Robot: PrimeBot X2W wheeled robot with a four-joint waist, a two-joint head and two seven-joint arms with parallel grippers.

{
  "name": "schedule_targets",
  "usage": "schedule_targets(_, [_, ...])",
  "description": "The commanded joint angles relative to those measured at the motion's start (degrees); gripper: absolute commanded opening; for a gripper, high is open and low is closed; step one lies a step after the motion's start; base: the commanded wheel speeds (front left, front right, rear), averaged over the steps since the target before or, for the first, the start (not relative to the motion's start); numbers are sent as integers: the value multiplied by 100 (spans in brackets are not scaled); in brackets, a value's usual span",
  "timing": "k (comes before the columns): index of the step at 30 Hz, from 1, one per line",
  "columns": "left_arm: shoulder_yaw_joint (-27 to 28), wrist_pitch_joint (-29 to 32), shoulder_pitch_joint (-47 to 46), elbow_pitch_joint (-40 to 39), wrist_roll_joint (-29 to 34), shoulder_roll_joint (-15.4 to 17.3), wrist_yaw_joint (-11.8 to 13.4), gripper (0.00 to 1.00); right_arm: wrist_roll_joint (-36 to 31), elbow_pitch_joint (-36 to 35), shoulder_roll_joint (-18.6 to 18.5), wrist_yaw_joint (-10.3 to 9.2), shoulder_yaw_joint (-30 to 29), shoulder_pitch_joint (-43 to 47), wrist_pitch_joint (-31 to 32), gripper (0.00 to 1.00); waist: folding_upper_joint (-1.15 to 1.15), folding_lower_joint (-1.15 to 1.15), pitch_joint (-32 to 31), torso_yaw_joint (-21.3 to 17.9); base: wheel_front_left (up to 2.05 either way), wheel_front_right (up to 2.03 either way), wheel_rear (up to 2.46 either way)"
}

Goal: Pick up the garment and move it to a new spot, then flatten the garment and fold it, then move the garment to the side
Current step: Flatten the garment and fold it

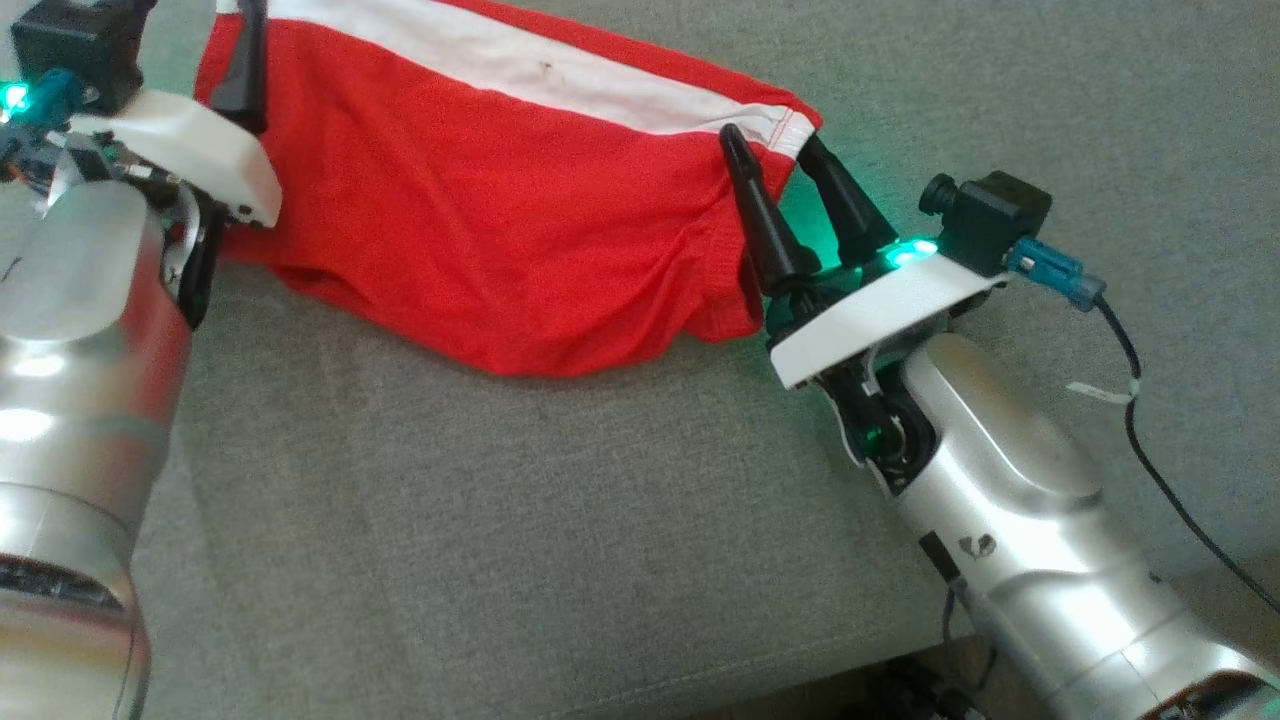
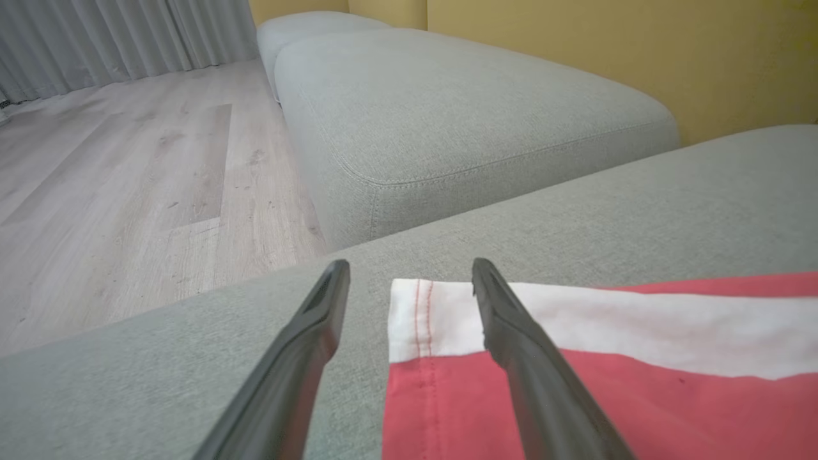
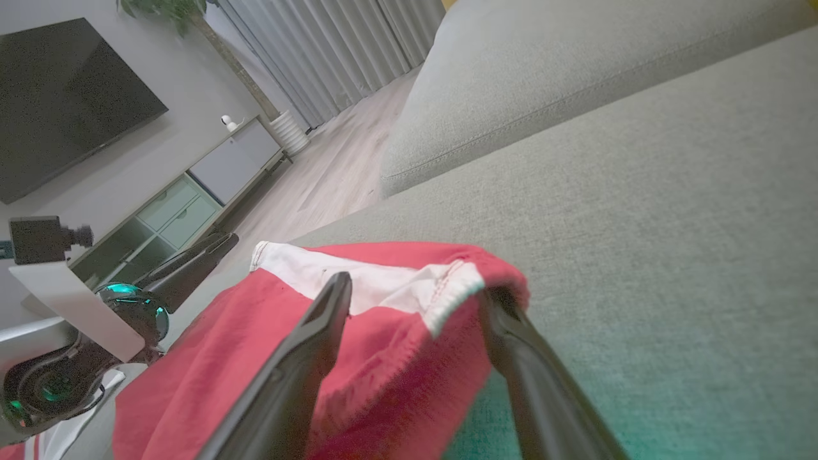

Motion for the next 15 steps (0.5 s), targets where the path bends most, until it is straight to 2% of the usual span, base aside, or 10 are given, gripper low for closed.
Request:
schedule_targets(1, [250, -66, -5, -109, -80, 214, 28, 100, -231, -114, 124, 21, -69, 259, -62, 100, 0, 0, -150, 20, 0, 0, 0])
schedule_targets(10, [834, -70, 1051, -501, -260, 138, 123, 100, -683, 37, 127, 21, -331, 828, -62, 100, 0, 0, -574, 52, 0, 0, 0])
schedule_targets(15, [1156, -70, 1597, -701, -251, -15, 160, 100, -1186, 5, 127, 21, -802, 1077, -62, 100, 0, 0, -731, 91, 0, 0, 0])
